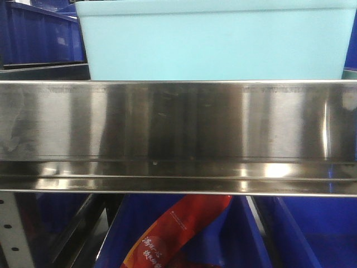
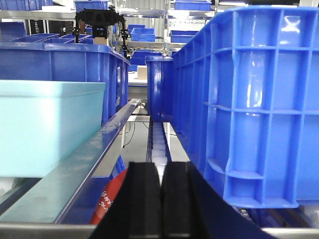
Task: Fetch blue bin and place on conveyor start
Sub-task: 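Reach both grippers to the rims of the turquoise bin on the shelf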
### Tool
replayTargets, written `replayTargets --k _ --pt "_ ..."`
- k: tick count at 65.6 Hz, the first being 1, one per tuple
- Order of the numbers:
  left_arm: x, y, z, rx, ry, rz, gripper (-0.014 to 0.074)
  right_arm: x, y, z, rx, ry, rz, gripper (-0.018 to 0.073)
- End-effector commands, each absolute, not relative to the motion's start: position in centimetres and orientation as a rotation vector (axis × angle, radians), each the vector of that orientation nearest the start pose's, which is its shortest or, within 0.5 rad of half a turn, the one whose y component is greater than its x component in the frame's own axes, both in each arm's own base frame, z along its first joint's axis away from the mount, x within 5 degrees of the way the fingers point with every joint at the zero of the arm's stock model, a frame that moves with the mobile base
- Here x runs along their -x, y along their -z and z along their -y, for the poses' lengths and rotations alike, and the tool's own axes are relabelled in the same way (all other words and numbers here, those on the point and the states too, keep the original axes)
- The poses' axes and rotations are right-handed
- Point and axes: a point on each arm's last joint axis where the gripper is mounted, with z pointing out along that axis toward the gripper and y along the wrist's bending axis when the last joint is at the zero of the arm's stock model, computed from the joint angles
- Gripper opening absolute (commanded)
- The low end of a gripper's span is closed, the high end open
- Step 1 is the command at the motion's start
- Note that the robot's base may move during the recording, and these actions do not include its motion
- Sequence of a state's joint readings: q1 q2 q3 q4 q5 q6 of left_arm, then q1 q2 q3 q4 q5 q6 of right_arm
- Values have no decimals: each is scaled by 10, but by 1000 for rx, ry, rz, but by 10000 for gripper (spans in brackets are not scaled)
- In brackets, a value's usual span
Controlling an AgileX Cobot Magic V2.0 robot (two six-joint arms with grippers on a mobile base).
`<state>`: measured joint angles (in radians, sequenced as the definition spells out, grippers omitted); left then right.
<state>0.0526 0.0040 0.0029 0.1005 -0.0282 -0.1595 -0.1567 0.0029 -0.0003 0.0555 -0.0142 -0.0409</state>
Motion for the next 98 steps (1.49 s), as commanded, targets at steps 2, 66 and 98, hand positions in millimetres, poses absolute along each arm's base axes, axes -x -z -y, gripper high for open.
replayTargets --k 2,66,98 --pt "-56 -217 -2 78 12 -1439 -111 -55 -216 9 -114 128 -1450 -162" --pt "-53 -230 -1 57 21 -1292 -111 -51 -239 8 -114 128 -1340 -162" --pt "-48 -345 -5 69 -37 -1420 443 -40 -353 5 -104 106 -1431 295"
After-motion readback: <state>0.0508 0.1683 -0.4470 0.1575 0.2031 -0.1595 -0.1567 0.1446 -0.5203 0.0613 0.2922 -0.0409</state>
